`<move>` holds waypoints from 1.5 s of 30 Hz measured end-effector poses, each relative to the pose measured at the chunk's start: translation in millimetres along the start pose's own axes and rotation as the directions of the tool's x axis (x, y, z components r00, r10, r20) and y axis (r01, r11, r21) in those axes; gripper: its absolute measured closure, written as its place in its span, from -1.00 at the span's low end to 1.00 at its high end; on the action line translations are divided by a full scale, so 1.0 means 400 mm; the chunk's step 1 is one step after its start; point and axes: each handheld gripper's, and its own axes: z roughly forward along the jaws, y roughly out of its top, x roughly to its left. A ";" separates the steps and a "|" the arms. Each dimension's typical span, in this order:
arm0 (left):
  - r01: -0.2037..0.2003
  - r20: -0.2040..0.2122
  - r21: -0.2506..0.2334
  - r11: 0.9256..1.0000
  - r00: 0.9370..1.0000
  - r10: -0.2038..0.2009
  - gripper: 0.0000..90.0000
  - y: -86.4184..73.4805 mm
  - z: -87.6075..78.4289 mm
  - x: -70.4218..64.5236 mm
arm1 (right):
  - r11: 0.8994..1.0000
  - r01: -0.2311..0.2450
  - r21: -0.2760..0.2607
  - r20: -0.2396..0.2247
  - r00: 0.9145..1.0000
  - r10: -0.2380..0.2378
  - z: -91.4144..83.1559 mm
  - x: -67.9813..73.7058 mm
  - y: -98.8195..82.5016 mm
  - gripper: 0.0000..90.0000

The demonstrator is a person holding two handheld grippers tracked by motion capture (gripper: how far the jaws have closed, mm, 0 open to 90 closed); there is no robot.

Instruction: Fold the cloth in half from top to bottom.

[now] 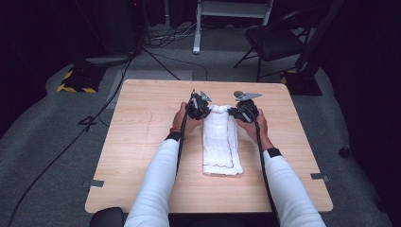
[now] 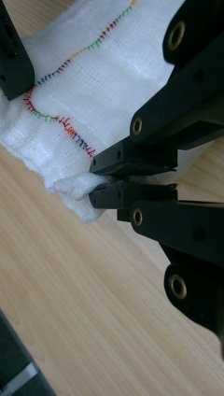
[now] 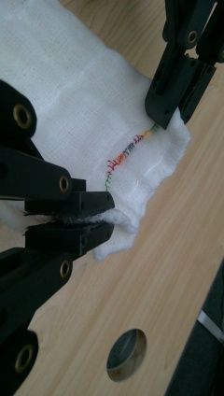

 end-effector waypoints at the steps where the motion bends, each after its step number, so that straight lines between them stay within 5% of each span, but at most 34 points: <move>1: -0.002 -0.005 -0.006 1.000 1.000 0.002 0.86 0.005 -0.003 0.000 | 1.000 -0.001 -0.004 0.000 1.000 0.001 -0.003 -0.002 0.003 0.90; 20: -0.032 -0.062 -0.110 0.993 0.998 0.025 0.86 0.068 -0.073 -0.011 | 0.994 0.059 -0.096 0.063 0.997 -0.053 -0.094 -0.008 0.083 0.90; 45: -0.062 0.011 -0.134 0.989 0.998 0.063 0.85 0.038 -0.105 -0.026 | 0.991 0.084 -0.107 0.007 0.996 -0.084 -0.126 0.005 0.057 0.90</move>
